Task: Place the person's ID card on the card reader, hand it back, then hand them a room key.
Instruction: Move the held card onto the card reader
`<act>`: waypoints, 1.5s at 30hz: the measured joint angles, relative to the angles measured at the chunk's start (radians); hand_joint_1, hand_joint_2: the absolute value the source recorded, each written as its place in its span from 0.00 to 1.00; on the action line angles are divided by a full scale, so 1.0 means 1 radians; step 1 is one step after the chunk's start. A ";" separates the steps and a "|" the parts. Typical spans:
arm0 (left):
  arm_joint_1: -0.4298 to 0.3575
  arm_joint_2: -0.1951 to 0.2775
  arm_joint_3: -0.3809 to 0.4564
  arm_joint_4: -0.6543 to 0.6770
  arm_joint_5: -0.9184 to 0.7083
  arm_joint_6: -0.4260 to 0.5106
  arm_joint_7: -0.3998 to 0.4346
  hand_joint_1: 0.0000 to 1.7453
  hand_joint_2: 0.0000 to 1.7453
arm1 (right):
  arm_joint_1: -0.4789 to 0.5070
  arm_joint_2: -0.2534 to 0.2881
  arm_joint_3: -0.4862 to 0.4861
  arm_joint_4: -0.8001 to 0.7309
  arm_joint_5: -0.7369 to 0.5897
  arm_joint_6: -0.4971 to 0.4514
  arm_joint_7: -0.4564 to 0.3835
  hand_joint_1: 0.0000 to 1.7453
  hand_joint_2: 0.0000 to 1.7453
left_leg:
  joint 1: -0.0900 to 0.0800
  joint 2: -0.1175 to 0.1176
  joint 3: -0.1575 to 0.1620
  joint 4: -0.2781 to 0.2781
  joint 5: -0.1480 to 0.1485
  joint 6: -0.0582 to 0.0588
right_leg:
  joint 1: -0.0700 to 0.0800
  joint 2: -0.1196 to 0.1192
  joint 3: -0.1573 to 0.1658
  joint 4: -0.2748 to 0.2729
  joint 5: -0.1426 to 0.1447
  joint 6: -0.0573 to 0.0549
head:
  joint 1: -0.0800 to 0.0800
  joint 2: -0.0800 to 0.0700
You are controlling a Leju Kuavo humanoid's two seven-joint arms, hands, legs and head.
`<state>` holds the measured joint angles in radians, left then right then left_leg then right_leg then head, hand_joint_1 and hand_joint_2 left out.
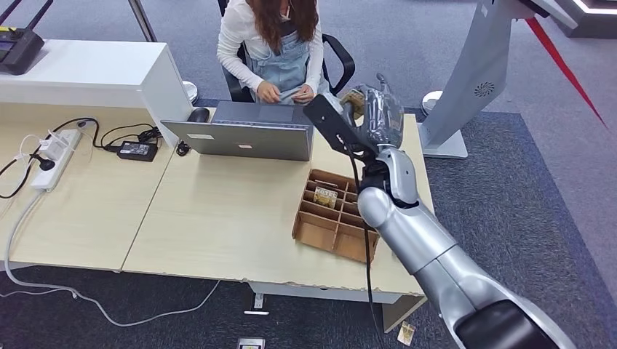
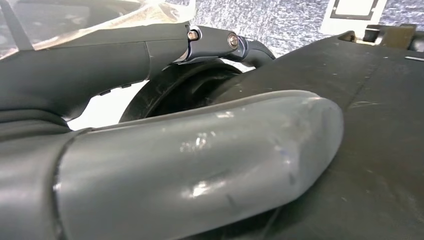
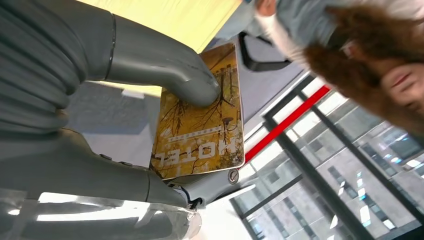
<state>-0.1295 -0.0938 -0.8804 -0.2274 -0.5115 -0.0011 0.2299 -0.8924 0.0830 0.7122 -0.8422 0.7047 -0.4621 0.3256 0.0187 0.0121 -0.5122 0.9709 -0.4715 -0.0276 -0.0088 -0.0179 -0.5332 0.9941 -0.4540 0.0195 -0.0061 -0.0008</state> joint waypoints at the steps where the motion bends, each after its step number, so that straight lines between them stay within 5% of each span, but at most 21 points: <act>1: 0.000 0.001 0.000 0.000 0.000 0.000 0.000 0.00 0.00 | 0.012 -0.018 -0.009 -0.019 0.008 0.007 0.010 1.00 1.00 | 0.000 0.000 0.000 0.000 0.000 0.000 | 0.000 0.000 0.000 0.000 0.000 0.000 | 0.000 0.000; 8: 0.002 0.005 0.000 0.000 0.007 0.003 0.002 0.00 0.00 | 0.108 -0.112 -0.073 -0.144 0.071 0.055 0.083 1.00 1.00 | 0.001 0.000 0.000 0.000 0.000 0.000 | 0.001 0.000 0.000 0.000 0.000 0.000 | 0.000 0.000; 17: 0.007 0.015 0.005 0.000 0.029 0.013 0.002 0.00 0.00 | 0.280 -0.172 -0.164 -0.279 0.095 0.078 0.131 1.00 1.00 | 0.000 0.000 0.000 -0.001 0.000 0.000 | 0.001 0.000 0.001 0.000 0.000 0.000 | 0.000 0.000; 26: 0.007 0.019 0.009 0.000 0.034 0.014 0.002 0.00 0.00 | 0.394 -0.182 -0.191 -0.332 0.102 0.090 0.147 1.00 1.00 | 0.000 0.000 0.000 -0.001 0.000 0.000 | 0.001 0.000 0.001 0.000 0.000 0.000 | 0.000 0.000; 45: 0.006 0.025 0.010 0.000 0.037 0.016 0.009 0.00 0.00 | 0.418 -0.176 -0.193 -0.315 0.144 0.098 0.154 1.00 1.00 | 0.000 0.000 0.000 -0.001 0.000 0.000 | 0.001 0.000 0.001 0.000 0.000 0.000 | 0.000 0.000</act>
<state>-0.1235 -0.0689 -0.8709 -0.2274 -0.4742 0.0149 0.2387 -0.4748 -0.0926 0.5195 -1.1575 0.8487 -0.3640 0.4795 0.0192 0.0120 -0.5123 0.9702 -0.4715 -0.0275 -0.0082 -0.0176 -0.5326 0.9941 -0.4541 0.0195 -0.0061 -0.0008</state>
